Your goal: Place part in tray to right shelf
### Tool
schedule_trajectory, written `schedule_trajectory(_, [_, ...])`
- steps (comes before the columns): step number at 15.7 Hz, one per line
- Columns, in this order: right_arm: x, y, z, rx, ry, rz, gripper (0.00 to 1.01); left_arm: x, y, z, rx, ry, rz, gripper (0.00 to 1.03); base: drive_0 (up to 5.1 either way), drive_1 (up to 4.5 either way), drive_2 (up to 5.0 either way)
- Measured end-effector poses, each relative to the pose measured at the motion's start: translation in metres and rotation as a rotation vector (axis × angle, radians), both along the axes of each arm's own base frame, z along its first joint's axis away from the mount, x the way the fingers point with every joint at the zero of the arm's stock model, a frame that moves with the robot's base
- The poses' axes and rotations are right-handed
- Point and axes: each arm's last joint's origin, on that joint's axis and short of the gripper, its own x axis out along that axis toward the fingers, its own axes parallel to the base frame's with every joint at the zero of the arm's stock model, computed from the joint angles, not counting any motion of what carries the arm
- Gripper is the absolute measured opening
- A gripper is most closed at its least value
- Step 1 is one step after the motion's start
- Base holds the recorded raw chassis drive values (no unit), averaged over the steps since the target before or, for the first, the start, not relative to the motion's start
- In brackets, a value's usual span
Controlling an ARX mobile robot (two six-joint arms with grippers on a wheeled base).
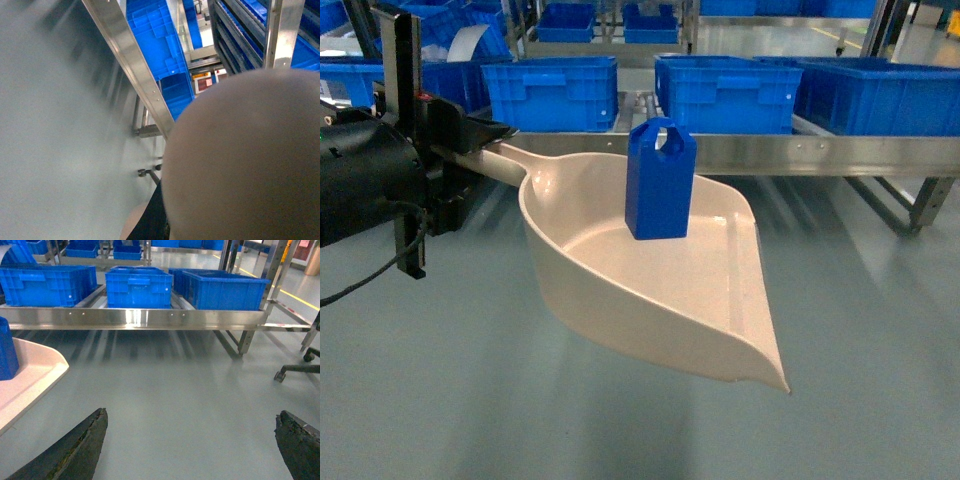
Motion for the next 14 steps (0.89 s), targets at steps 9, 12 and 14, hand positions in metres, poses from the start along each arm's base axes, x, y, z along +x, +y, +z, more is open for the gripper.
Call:
schedule_trajectory(9, [-0.0001, 0.0000, -0.0004, 0.000, 0.002, 0.000, 0.98, -0.0002, 0.0001, -0.0005, 0.003, 0.001, 0.000, 0.14, 0.0, 0.00, 0.0])
schedule_trajectory(12, [-0.0001, 0.0000, -0.0003, 0.000, 0.001, 0.000, 0.98, -0.0003, 0.0000, -0.0008, 0.003, 0.003, -0.001, 0.14, 0.0, 1.34, -1.4])
schedule_trajectory(14, [-0.0001, 0.0000, -0.0003, 0.000, 0.001, 0.000, 0.98, -0.0003, 0.0000, -0.0005, 0.003, 0.001, -0.001, 0.14, -0.1, 3.98, -4.1])
